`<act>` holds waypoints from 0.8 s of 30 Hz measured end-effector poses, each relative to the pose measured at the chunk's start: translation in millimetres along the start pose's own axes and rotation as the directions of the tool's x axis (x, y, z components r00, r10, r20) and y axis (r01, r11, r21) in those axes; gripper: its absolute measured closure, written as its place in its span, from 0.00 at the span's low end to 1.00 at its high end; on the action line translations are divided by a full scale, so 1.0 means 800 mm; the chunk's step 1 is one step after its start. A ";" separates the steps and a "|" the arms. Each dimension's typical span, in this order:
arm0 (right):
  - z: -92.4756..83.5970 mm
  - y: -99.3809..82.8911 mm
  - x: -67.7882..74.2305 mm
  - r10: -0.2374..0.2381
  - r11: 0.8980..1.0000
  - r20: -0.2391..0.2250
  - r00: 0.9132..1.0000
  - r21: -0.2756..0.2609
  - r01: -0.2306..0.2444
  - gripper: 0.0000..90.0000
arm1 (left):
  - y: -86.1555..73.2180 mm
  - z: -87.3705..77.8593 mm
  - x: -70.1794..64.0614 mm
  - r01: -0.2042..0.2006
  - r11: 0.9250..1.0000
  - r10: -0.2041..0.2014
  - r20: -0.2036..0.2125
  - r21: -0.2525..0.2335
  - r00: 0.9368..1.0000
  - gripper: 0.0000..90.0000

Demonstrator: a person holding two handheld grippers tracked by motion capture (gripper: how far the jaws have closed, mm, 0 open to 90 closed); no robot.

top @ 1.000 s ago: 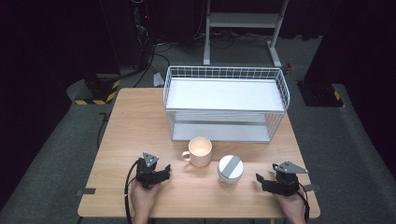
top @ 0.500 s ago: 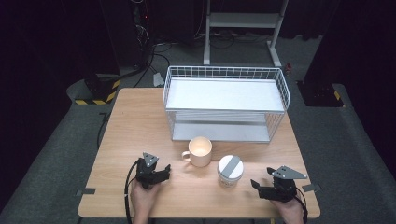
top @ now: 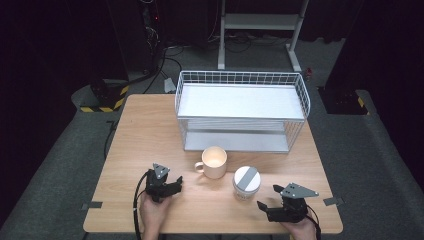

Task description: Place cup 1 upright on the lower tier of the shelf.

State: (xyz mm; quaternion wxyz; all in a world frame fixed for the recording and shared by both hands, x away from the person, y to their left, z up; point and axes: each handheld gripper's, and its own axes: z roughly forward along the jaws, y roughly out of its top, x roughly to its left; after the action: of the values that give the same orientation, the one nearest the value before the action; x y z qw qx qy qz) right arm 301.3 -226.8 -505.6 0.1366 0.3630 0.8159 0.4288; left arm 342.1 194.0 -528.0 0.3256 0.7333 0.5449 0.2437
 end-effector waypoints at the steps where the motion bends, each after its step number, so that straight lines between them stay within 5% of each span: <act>1: 0.001 0.001 0.001 -0.002 1.000 -0.008 1.000 -0.002 0.002 0.14 | 0.000 0.000 0.000 0.000 1.000 0.000 0.000 0.001 1.000 0.26; 24: 0.039 0.035 0.026 -0.058 0.998 -0.061 0.996 -0.015 0.057 0.11 | 0.000 0.000 0.000 0.005 1.000 -0.005 0.001 -0.004 1.000 0.26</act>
State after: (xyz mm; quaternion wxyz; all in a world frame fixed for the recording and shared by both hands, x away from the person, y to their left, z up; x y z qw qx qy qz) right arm 316.5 -183.0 -500.0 0.1262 0.3251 0.8270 0.4410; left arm 342.2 193.9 -528.2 0.3280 0.7314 0.5459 0.2437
